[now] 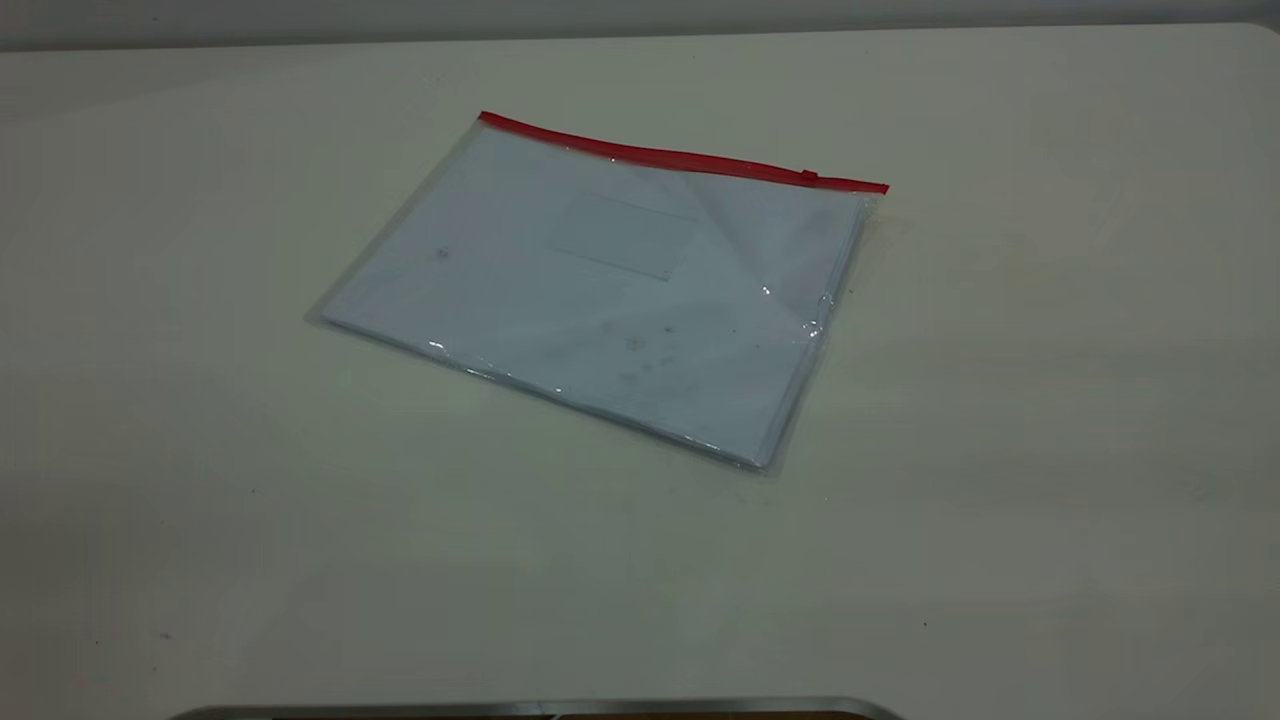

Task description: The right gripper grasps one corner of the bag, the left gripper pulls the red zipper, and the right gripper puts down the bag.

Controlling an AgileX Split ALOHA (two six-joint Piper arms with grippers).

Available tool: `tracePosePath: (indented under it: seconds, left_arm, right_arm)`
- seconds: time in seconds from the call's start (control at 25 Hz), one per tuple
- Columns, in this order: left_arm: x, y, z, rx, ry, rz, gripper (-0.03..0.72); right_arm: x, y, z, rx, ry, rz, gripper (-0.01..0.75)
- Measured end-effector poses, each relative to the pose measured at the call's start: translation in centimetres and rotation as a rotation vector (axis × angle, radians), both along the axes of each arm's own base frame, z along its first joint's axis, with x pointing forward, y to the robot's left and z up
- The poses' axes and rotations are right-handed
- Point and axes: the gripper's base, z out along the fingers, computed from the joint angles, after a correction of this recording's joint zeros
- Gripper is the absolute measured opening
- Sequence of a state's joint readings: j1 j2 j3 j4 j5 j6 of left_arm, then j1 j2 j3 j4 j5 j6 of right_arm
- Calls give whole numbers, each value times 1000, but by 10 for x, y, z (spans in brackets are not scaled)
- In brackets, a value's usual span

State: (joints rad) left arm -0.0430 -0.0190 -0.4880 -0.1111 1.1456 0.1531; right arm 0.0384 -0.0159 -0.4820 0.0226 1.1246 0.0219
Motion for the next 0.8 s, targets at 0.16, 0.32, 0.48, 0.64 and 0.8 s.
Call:
tracePosePath:
  seconds: [0.16, 0.32, 0.48, 0.64, 0.8]
  left_arm:
    - [0, 0, 0, 0, -1, 0, 468]
    - [0, 0, 0, 0, -1, 0, 468]
    - [0, 0, 0, 1, -1, 1, 468]
    - [5, 2, 4, 13, 4, 18, 468]
    - [37, -1, 27, -37, 8, 33, 468]
  right_arm:
    - [0, 0, 0, 0, 0, 0, 402]
    - [0, 0, 0, 0, 0, 0, 402]
    - [0, 2, 0, 20, 1, 15, 402]
    - [2, 10, 2, 67, -2, 81, 402]
    - [29, 16, 8, 73, 67, 153, 402]
